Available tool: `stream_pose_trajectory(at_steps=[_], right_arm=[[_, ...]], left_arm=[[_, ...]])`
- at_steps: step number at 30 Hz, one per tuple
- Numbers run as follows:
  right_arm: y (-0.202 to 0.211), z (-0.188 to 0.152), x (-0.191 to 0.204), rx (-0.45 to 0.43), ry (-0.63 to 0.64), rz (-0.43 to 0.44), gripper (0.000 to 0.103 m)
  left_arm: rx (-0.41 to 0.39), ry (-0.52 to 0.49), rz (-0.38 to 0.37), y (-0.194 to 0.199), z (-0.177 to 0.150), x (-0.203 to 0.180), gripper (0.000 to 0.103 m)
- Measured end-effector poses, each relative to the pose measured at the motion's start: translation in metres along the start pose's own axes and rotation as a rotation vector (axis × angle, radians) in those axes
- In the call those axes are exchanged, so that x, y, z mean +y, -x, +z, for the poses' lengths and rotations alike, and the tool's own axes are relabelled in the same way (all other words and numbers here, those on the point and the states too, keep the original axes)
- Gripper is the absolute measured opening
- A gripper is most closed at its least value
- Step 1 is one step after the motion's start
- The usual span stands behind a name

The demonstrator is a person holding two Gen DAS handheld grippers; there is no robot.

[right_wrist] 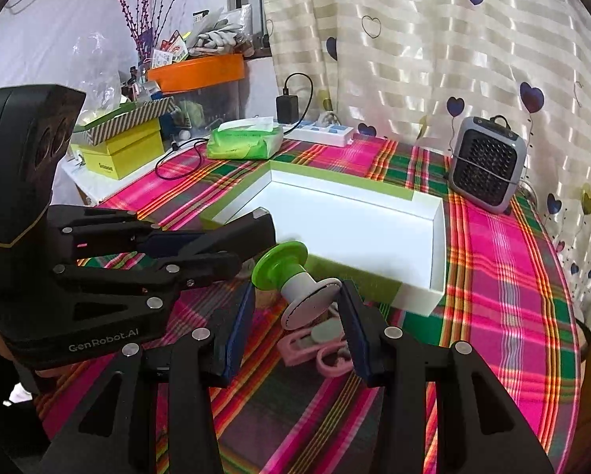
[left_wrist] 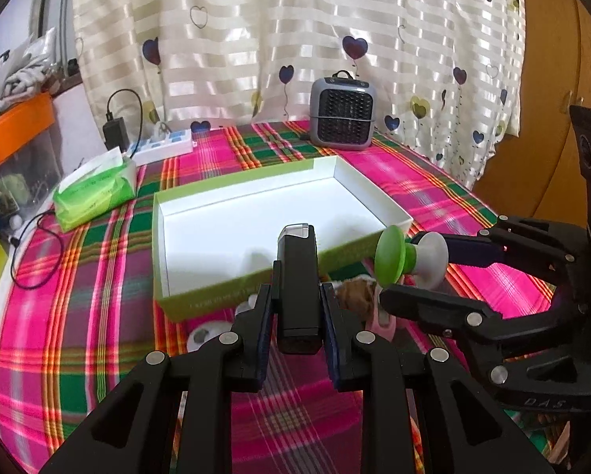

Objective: Organize objects
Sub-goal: 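Carry the black device with the left gripper while the right gripper carries the holder into the box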

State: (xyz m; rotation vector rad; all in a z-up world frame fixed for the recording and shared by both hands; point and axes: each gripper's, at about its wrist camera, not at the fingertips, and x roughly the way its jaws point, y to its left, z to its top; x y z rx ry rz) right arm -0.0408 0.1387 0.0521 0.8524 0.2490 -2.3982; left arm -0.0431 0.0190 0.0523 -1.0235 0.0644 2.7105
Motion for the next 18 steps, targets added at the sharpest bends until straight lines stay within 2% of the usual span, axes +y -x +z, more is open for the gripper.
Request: stream_pose_trajectory(at_steps=[12, 18], right_arm=[[-0.032, 0.029, -0.02, 0.026, 0.011, -0.007, 0.045], [-0.061, 0.041, -0.03, 0.075, 0.018, -0.007, 0.045]], left_arm=[[0.028, 0.04, 0.017, -0.035, 0.026, 0.021, 0.021], [0.052, 0.051, 0.033, -0.057, 0.037, 0.031, 0.021]])
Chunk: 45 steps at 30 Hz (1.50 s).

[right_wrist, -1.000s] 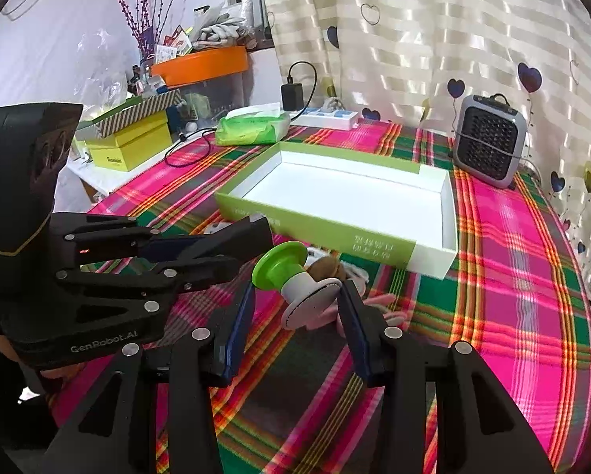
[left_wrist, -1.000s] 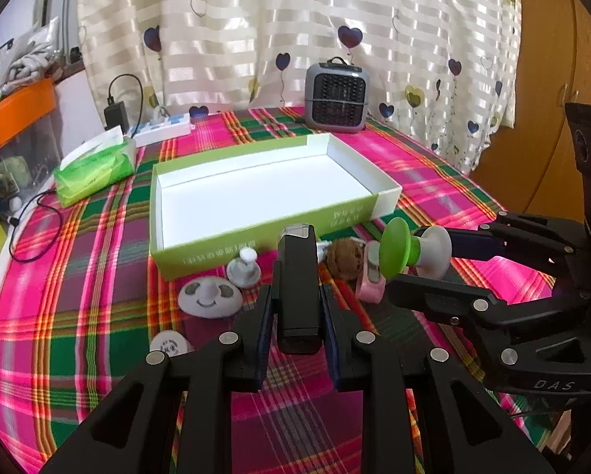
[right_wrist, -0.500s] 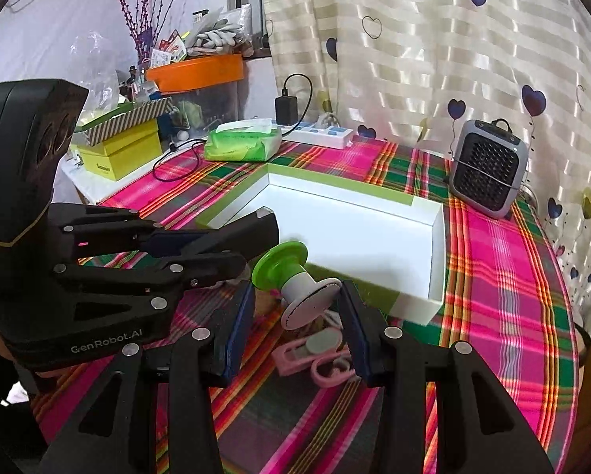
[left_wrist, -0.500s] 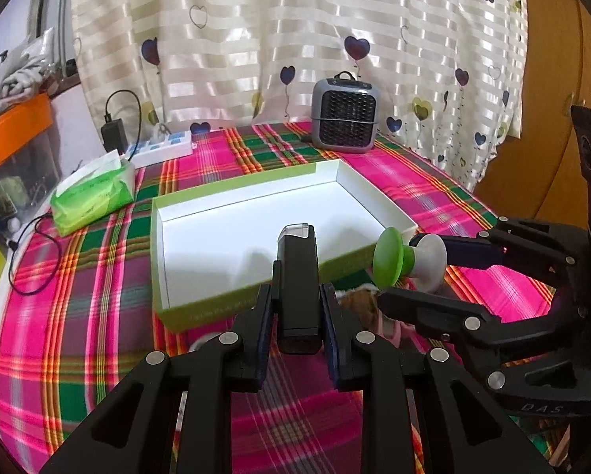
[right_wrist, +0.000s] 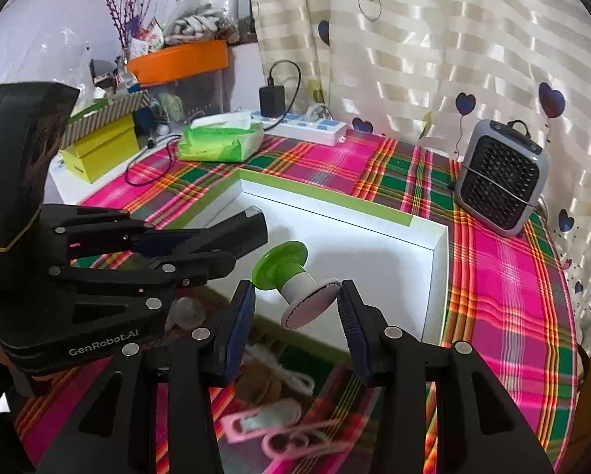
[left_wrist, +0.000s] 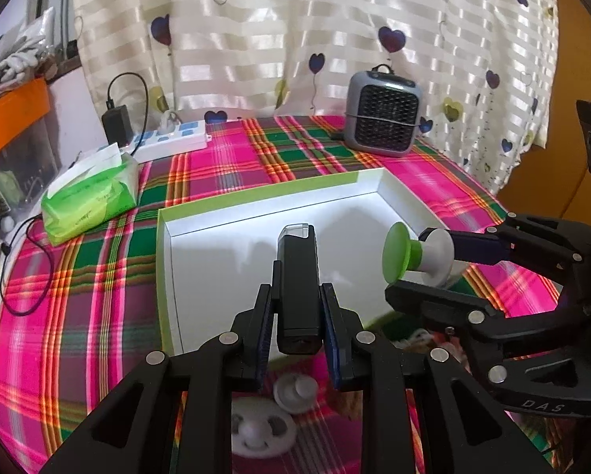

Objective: Organize objects
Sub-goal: 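Carry the black device with the left gripper while the right gripper carries the holder into the box, then set the black device down in the box while the right gripper releases the holder upright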

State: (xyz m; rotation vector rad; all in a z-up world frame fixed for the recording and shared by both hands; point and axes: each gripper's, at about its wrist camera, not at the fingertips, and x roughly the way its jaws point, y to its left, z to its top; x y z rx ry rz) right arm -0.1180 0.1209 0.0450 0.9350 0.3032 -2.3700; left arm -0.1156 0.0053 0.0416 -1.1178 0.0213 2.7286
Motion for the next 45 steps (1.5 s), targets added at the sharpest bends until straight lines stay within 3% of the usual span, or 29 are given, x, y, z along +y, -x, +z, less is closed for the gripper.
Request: stream_pose_trajectory(at_steps=[10, 21, 45], right_arm=[[-0.035, 0.002, -0.017, 0.078, -0.035, 0.016, 0.045], [-0.044, -0.002, -0.023, 0.11, -0.063, 0.033, 0.045], [-0.018, -0.003, -0.007, 0.043, -0.01, -0.051, 0.045]], left_arm=[[0.056, -0.002, 0.001, -0.032, 0.006, 0.004, 0.021], [0.078, -0.029, 0.006, -0.043, 0.003, 0.001, 0.021], [0.018, -0.04, -0.006, -0.018, 0.0, -0.004, 0.024]])
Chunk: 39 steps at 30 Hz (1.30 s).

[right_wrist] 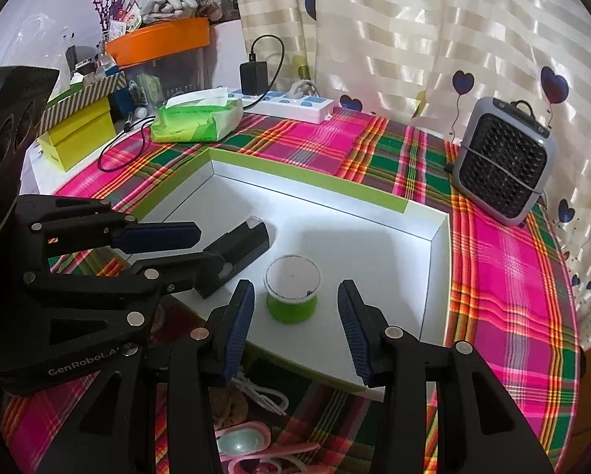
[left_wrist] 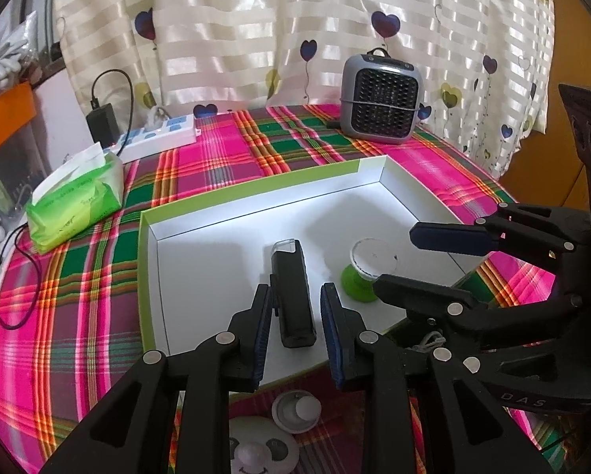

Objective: Organize objects
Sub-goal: 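Set the black device down in the box while the right gripper releases the holder upright, then withdraw the left gripper toward a walnut while the right gripper moves toward a pink clip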

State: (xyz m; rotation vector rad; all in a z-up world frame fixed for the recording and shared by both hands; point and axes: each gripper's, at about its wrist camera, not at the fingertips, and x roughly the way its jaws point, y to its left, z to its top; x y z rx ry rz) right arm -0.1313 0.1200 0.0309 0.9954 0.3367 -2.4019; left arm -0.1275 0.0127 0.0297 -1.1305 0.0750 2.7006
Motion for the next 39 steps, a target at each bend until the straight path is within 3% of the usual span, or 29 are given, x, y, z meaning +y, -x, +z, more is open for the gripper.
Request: stream_pose_trajectory(at_steps=[18, 39], right_arm=[[0.04, -0.017, 0.02, -0.07, 0.001, -0.016, 0.045], [0.064, -0.046, 0.043, -0.082, -0.025, -0.011, 0.045]], left_arm=[[-0.045, 0.004, -0.019, 0.037, -0.018, -0.016, 0.024], [-0.056, 0.018, -0.005, 0.069, -0.052, -0.027, 0.023]])
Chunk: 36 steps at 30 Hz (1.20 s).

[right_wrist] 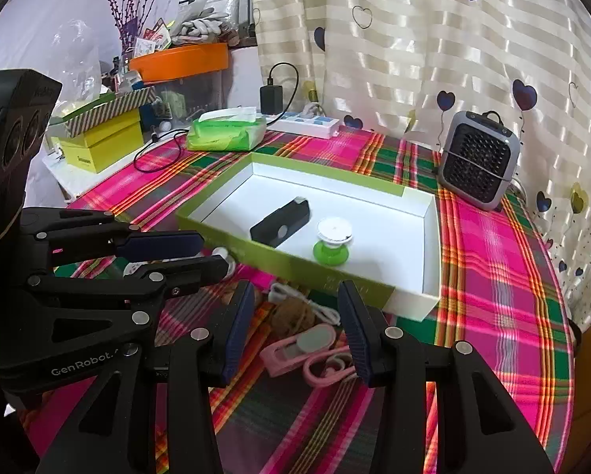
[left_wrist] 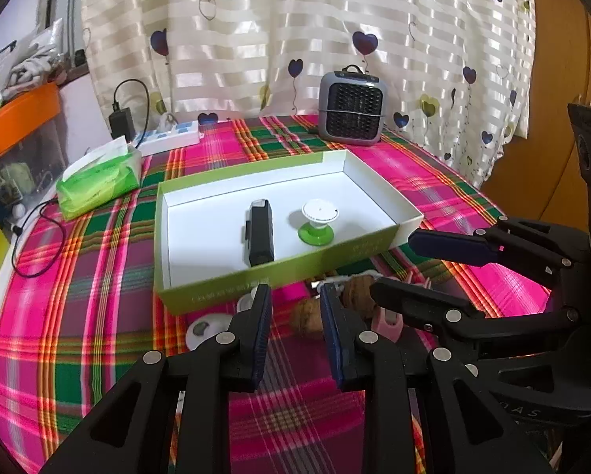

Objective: Organize objects
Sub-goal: 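Withdraw the left gripper toward a walnut while the right gripper moves toward a pink clip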

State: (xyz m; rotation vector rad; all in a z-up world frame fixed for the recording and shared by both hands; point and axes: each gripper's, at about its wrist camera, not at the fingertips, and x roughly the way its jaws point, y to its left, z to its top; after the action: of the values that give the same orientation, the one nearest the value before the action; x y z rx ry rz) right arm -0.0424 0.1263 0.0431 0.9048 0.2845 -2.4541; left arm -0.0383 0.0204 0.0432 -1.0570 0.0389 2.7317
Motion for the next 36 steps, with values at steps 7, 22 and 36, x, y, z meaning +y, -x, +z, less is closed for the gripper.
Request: stream_pose_trajectory(at_steps=[7, 22, 36], right_arm=[[0.002, -0.008, 0.006, 0.007, 0.006, 0.001, 0.045], [0.002, -0.018, 0.009, 0.017, 0.002, 0.008, 0.045], [0.002, -0.026, 0.01, 0.024, -0.004, 0.015, 0.045]], left_arm=[[0.007, 0.011, -0.001, 0.002, -0.009, -0.001, 0.023], [0.026, 0.017, -0.006, 0.001, -0.018, -0.003, 0.023], [0.044, 0.009, -0.023, -0.002, -0.023, -0.004, 0.024]])
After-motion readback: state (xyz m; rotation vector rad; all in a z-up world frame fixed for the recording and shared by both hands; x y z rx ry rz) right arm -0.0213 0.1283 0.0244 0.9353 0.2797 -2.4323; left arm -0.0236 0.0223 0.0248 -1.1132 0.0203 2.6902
